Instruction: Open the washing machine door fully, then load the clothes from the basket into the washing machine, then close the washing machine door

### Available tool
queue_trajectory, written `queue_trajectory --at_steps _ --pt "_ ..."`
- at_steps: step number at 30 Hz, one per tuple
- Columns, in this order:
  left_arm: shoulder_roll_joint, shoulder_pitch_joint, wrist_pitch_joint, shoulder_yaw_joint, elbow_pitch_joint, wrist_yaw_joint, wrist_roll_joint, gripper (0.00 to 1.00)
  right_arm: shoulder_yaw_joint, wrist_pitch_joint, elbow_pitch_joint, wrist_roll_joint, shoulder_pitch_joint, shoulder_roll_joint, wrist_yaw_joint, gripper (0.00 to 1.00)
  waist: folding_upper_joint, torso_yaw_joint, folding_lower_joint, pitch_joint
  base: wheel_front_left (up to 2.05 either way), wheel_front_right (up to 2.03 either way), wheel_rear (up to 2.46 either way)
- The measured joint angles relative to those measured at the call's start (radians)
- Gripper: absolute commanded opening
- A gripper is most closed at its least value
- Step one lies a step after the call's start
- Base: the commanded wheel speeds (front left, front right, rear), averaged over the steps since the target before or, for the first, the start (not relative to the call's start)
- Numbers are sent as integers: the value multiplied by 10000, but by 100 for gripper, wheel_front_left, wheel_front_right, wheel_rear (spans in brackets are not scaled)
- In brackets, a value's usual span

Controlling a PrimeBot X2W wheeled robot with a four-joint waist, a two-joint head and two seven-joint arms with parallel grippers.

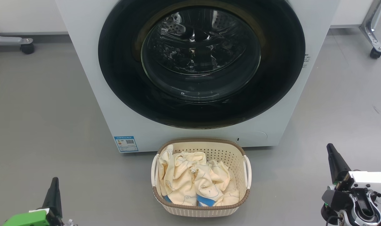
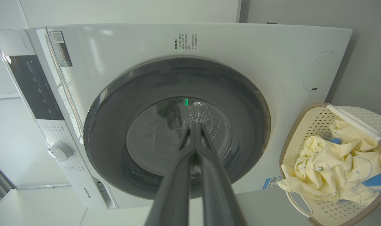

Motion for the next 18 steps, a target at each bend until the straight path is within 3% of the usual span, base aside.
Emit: queue_trajectory --at_steps 18 --pt "0 0 0 0 0 0 0 0 0 0 0 0 0 0 0 0 0 0 0 0 0 0 0"
